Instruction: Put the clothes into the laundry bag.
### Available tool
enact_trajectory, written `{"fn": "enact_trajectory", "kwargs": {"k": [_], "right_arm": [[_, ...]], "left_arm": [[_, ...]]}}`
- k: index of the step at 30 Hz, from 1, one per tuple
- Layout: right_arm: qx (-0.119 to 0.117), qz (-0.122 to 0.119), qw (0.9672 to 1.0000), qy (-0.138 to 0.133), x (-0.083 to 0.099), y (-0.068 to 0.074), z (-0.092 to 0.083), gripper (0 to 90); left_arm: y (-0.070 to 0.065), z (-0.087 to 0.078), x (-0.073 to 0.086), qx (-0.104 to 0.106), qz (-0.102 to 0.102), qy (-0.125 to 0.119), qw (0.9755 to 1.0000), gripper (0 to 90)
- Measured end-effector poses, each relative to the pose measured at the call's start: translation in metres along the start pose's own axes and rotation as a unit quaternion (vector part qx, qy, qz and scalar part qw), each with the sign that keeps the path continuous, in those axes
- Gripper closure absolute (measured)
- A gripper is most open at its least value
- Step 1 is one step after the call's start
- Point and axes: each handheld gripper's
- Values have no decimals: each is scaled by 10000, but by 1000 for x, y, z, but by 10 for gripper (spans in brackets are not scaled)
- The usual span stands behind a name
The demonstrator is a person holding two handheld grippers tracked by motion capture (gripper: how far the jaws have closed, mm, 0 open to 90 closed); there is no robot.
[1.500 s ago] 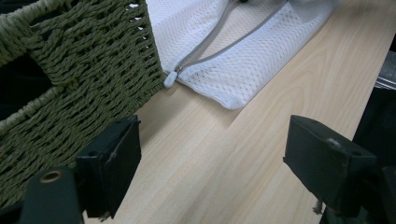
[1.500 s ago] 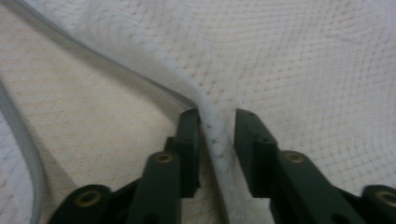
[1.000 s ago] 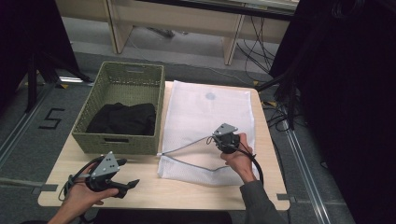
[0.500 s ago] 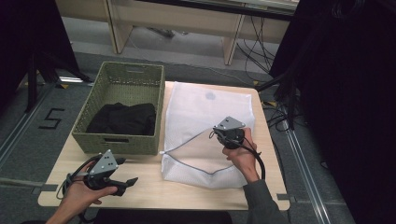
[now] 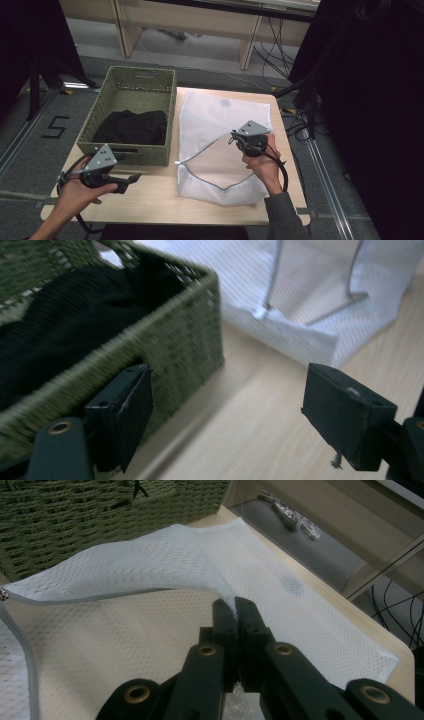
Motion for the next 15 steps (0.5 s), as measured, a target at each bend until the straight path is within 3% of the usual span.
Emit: {"fn": "enact_trajectory", "kwargs": {"k": [2, 3, 5, 6, 8, 10, 12, 14, 15], "right_arm": [[86, -76, 9999, -97, 0, -1, -1, 892], [86, -76, 9999, -97, 0, -1, -1, 892], [49, -72, 10000, -37, 0, -1, -1, 892], [49, -72, 10000, -37, 0, -1, -1, 892], [56, -5, 10000, -52, 1, 1, 0, 892], [25, -44, 10000, -39, 1, 0, 0, 891], [22, -105, 9999, -60, 2, 0, 1, 891], [-9, 43, 10000, -5, 3, 0, 1, 891], [-9, 43, 10000, -5, 3, 0, 1, 891]], "left_arm": [[16, -3, -17, -50, -91, -122, 9999, 180], [16, -3, -17, -50, -91, -122, 9999, 178], [34, -1, -31, -58, -162, 84, 9998, 165], [34, -1, -31, -58, -162, 84, 9998, 160], [47, 4, -40, -80, -116, 4, 9999, 146], [63, 11, -46, 54, 22, 301, 9995, 155], [78, 25, -49, 15, -108, 374, 9992, 148], [90, 40, -52, 108, -193, 578, 9981, 149], [90, 40, -52, 108, -193, 578, 9981, 149]]}}
Point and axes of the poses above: each handheld gripper's, and its own axes: z roughly forward along the jaws, x roughly out of its underside, y roughly to its left, and after that the axes turned 3 degrees about z, right-handed
